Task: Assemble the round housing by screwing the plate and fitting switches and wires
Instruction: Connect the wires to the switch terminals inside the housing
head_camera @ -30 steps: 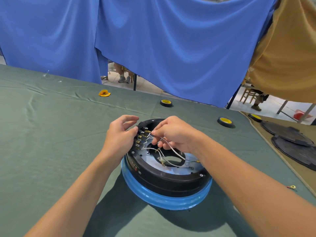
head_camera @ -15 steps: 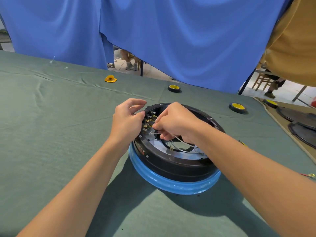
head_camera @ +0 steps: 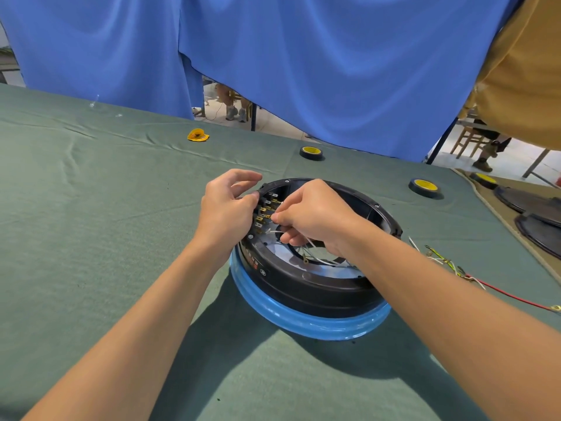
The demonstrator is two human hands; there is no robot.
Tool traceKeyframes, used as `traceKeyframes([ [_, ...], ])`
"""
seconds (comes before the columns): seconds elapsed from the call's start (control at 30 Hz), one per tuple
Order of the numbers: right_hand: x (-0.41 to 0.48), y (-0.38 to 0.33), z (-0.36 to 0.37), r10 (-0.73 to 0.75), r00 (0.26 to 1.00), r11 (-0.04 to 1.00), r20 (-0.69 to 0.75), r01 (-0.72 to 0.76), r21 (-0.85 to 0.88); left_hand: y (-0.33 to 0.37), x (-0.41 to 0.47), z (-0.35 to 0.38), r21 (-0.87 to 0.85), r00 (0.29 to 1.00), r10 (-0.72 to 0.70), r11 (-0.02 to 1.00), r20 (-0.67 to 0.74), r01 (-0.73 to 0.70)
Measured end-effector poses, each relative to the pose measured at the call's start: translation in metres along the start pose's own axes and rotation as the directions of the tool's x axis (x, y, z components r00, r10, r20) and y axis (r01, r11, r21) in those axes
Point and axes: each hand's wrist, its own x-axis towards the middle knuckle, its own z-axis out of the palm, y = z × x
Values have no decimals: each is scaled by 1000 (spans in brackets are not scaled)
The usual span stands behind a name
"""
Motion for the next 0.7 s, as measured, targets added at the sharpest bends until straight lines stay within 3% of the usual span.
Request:
traceKeyframes([
  [0.17,1,0,2,-13,1000,1000,-24,13,-8,-1,0,0,-39,1000,-31,999,3,31],
  [0.47,3,7,10,-237,969,943,-65,214,-254,-1,0,1,-67,998,-56,996,15,57],
  [0.7,3,8,15,-321,944,890,-76,273,-366,-3,1,2,-59,999,-52,997,-9,52],
])
